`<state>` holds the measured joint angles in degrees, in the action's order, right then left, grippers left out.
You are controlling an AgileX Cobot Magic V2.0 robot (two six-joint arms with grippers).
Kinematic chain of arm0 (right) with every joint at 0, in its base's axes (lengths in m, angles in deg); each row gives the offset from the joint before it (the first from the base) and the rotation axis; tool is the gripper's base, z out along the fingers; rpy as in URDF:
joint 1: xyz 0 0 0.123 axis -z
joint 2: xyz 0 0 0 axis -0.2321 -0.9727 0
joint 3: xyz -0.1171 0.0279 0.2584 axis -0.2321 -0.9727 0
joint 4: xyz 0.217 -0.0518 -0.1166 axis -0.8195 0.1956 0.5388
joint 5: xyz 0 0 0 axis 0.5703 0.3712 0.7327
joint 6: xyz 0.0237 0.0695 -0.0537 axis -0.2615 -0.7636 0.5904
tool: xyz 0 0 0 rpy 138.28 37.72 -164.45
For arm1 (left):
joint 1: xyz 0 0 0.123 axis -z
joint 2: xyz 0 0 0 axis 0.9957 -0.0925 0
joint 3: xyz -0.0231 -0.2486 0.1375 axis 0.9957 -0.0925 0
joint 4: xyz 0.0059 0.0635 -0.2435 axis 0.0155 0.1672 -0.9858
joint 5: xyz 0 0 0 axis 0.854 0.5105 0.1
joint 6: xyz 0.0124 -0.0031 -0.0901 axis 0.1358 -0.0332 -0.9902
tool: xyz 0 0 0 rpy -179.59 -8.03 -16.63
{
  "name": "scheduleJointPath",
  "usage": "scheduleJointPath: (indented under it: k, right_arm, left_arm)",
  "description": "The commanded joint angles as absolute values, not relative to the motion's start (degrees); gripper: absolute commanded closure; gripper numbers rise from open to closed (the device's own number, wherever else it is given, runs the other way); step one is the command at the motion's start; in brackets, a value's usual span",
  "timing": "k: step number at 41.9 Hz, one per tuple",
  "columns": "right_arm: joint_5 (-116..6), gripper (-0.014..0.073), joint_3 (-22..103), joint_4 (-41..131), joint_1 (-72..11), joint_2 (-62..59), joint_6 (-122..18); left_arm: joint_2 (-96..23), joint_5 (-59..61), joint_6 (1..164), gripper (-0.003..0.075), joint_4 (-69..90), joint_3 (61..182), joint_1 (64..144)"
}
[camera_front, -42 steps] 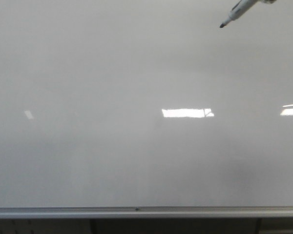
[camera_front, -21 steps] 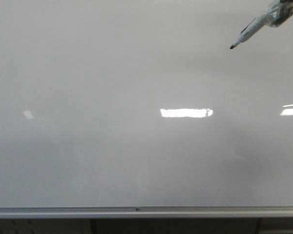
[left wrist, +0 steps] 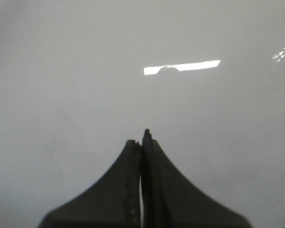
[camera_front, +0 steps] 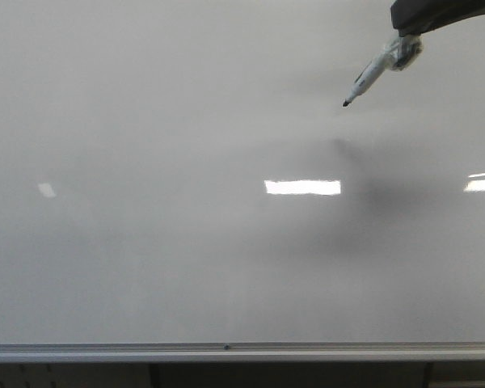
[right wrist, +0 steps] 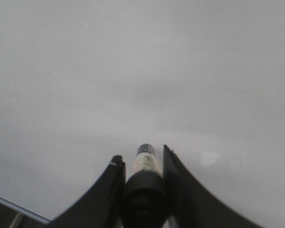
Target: Write number 1 on whiteboard
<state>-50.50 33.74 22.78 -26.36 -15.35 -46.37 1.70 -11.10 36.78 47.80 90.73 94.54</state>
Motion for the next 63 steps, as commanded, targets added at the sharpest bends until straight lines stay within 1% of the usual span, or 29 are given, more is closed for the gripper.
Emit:
scheduleJointPath:
  k: [1,32,49,56,63]
  right_arm:
    - [-51.3,0.0655,37.2,23.0,-26.0,-15.5,-46.1]
    - [-55.2,0.0655,38.4,24.1,-26.0,-22.6,-46.1]
    - [-48.0,0.0655,38.3,25.8,-26.2,-29.3,-46.1]
    - [-42.7,0.0655,38.3,25.8,-26.2,-27.3,-46.1]
    - [-38.9,0.0655,38.3,26.4,-26.2,-19.4,-46.1]
  left_arm:
    - [1.3,-6.2,36.2,0.0741,48.1,92.2,94.4]
    - [1.3,-6.2,36.2,0.0741,48.1,92.2,94.4]
    - [1.3,-6.2,36.2,0.0741,48.1,92.2,94.4]
    - [1.3,-6.2,36.2,0.0741,48.1,92.2,94.4]
    - [1.3,-6.2,36.2,0.0741,48.1,92.2,94.4]
